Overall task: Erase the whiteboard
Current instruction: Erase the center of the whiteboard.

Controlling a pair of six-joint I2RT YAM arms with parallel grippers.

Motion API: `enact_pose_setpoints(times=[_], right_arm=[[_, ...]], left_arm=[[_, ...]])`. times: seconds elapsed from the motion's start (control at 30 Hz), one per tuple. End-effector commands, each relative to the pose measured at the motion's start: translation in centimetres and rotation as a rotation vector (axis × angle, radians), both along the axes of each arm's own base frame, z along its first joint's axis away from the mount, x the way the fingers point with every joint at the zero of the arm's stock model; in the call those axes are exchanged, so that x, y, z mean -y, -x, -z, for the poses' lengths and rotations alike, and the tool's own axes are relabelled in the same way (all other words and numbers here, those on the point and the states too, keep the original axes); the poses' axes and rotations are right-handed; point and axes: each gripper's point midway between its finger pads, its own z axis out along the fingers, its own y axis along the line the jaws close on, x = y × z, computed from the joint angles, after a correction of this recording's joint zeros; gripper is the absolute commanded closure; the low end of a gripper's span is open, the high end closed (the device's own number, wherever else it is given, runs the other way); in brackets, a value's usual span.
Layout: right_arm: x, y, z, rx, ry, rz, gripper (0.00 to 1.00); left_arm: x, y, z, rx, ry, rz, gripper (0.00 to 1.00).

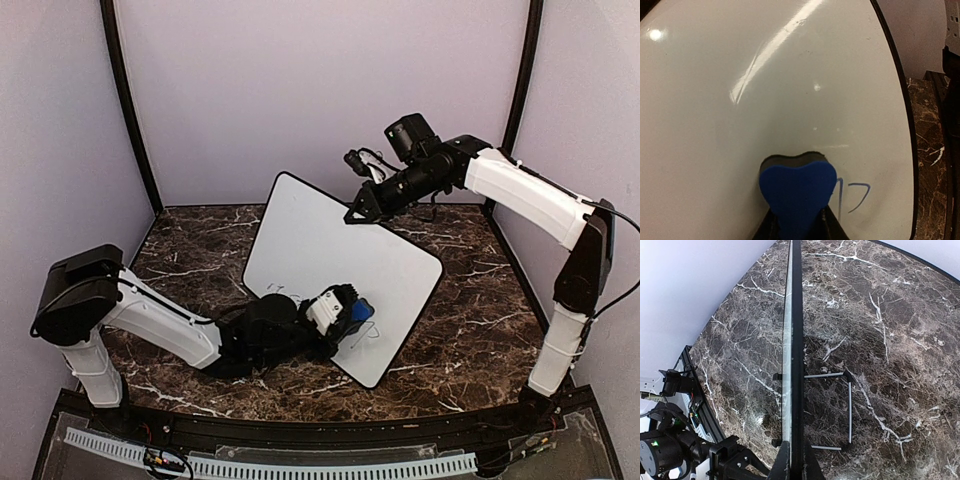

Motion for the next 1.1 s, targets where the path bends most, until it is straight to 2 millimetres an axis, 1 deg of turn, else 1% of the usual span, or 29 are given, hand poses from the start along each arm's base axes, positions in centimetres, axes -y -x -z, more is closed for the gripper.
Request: enact_pose_setpoints(times=[0.0,0.07,0.13,0.17,0.2,0.23,0.27,0.3,0.33,0.37,0.43,0.5,0.57,0.63,0.7,0.8,0.87,1.03,1.07], right_arm=[[-0.9,2.5,2.4,-0.018,0.085,-0.089,1.0],[-0.8,2.5,2.4,-0.017,0.086,-0.088,1.0],[-0.7,2.5,2.5,-0.019,0.09,-0.086,1.0],[-0.7,2.6,2.6,-0.019,0.091,-0.086,1.0],[-0.7,2.6,2.6,-0.019,0.09,-0.086,1.0],[-0.7,2.6,2.6,-0.02,0.091,-0.086,1.0],[-0.8,2.6,2.6,-0.02,0.09,-0.089,1.0],[-0.8,2.6,2.5,-0.019,0.088,-0.09,1.0],[-0.8,2.6,2.5,-0.018,0.087,-0.089,1.0],[-0.9,2.6,2.4,-0.017,0.085,-0.091,1.0],[-1.0,2.7,2.5,-0.018,0.083,-0.092,1.0],[-0.9,2.7,2.6,-0.018,0.085,-0.093,1.0],[-0.9,2.7,2.7,-0.02,0.088,-0.092,1.0],[-0.9,2.7,2.6,-0.02,0.087,-0.092,1.0],[-0.9,2.7,2.6,-0.018,0.088,-0.092,1.0],[-0.9,2.7,2.6,-0.019,0.089,-0.092,1.0],[-0.9,2.7,2.8,-0.021,0.091,-0.092,1.0],[-1.0,2.6,2.8,-0.021,0.09,-0.091,1.0],[-1.0,2.6,2.7,-0.02,0.087,-0.092,1.0]], left_arm=[[1.7,2.3,4.0,-0.072,-0.117,0.102,1.0],[1.6,1.9,3.9,-0.064,-0.114,0.073,1.0],[0.4,0.7,3.6,-0.031,-0.11,-0.013,1.0],[0.0,0.2,3.1,-0.018,-0.103,-0.038,1.0],[-0.9,-0.7,3.2,-0.007,-0.113,-0.084,1.0],[-1.4,-1.2,2.9,-0.004,-0.109,-0.108,1.0],[-2.5,-2.4,3.1,-0.008,-0.122,-0.155,1.0],[-3.1,-3.0,2.9,-0.008,-0.121,-0.179,1.0],[-4.4,-4.3,3.2,-0.014,-0.132,-0.226,1.0],[-5.2,-4.8,3.1,-0.015,-0.133,-0.249,1.0],[-7.4,-6.9,3.3,-0.019,-0.155,-0.332,1.0],[-8.9,-8.1,3.5,-0.016,-0.176,-0.389,1.0],[-9.8,-8.7,3.8,-0.011,-0.191,-0.425,1.0],[-10.1,-8.9,4.1,-0.008,-0.2,-0.435,1.0],[-9.7,-8.7,4.7,-0.023,-0.201,-0.413,1.0],[-8.5,-7.7,5.2,-0.053,-0.185,-0.342,1.0],[-7.7,-6.8,5.1,-0.054,-0.17,-0.302,1.0],[-4.8,-3.1,4.8,-0.028,-0.154,-0.144,1.0],[-4.4,-2.7,4.9,-0.028,-0.155,-0.127,1.0]])
